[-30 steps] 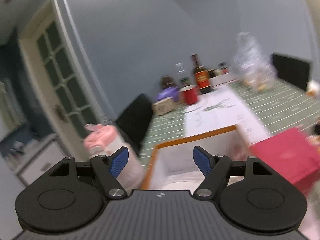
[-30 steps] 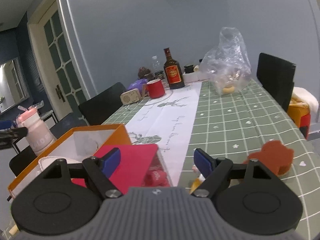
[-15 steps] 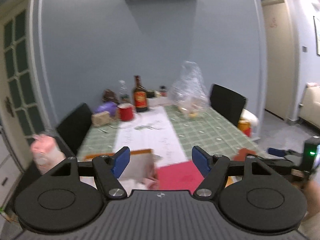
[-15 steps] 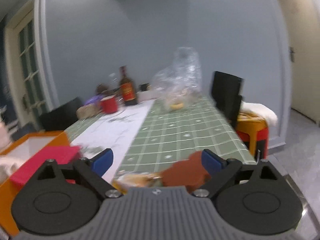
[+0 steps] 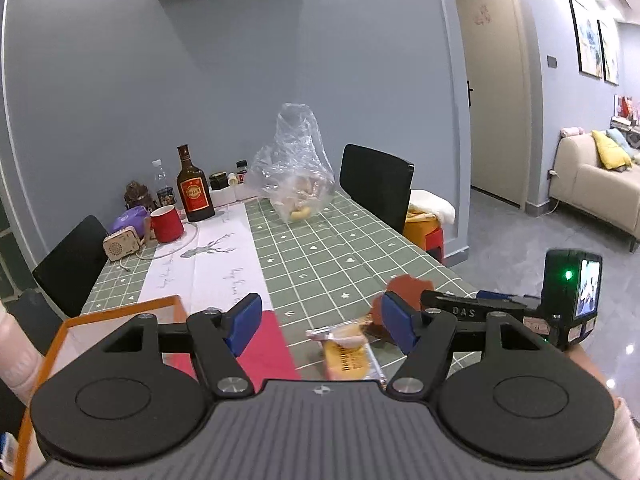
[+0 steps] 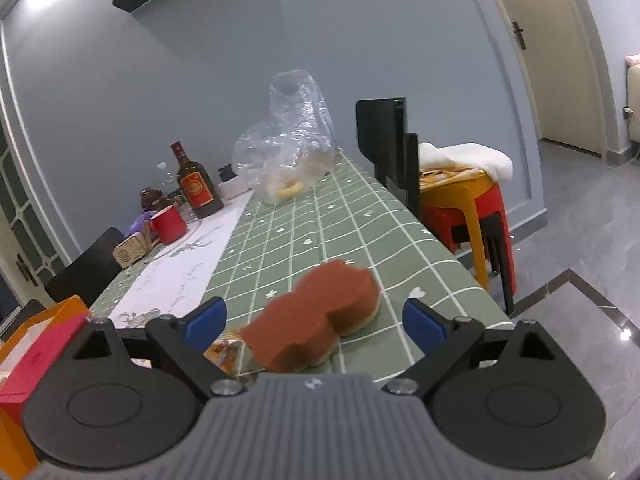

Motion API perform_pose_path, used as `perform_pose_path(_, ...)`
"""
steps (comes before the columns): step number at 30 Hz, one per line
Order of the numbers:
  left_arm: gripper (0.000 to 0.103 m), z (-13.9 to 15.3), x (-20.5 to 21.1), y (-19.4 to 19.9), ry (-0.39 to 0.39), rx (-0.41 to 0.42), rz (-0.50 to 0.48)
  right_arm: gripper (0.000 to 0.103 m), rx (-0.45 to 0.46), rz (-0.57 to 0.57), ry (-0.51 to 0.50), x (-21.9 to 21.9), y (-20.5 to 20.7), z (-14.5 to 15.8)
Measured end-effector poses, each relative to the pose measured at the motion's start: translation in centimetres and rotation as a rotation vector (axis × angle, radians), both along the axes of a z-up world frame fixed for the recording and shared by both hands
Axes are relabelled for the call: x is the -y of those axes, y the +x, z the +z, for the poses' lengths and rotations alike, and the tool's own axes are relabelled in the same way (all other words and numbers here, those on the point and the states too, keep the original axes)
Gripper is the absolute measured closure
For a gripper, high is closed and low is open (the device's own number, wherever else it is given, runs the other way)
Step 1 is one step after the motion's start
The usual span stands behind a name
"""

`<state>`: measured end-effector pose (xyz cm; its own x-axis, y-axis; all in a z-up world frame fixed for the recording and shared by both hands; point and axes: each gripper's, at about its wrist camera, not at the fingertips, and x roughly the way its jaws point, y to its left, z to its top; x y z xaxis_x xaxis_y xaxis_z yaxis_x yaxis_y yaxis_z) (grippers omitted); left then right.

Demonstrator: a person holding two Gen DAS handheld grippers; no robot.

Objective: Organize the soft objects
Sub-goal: 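Move the left gripper to the yellow Deeyeo snack bag while the right gripper approaches the brown sponge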

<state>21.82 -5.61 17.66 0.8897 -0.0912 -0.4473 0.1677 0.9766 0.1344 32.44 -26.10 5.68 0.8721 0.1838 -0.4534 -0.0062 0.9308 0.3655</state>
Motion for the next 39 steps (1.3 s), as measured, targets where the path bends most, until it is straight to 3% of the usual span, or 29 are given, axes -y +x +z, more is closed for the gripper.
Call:
perform_pose_path(3, 0.023, -1.9, 2.4, 0.3, 0.033, 0.005, 0.041, 0.01, -0.011, -0.026, -0.025, 0.5, 0.2, -0.3)
perform_pose_path(8, 0.023, -5.8, 4.6, 2.1, -0.013, -0.051, 0.12, 0.01, -0.025, -0.08, -0.004, 2.3, 0.3, -1.2)
perform_pose_path(15, 0.023, -11.0, 6.6, 6.2, 0.088, -0.093, 0.231, 0.01, -0.048, -0.138, 0.019, 3.6, 0.4, -1.6)
perform_pose_path(22, 0.026, -13.0, 6.7, 9.5, 0.091, -0.185, 0.252, 0.01, -0.022, -0.122, -0.021, 2.4, -0.2, -1.0)
perform_pose_path(28, 0.026, -14.1, 6.3, 11.7, 0.044, -0.255, 0.303, 0.01, -0.029, -0.097, -0.059, 1.5, -0.1, -1.1)
perform_pose_path(39, 0.022, -15.7, 7.5, 13.6, 0.125, -0.253, 0.414, 0.01, -0.039, -0.082, -0.077, 1.2, -0.2, -1.0)
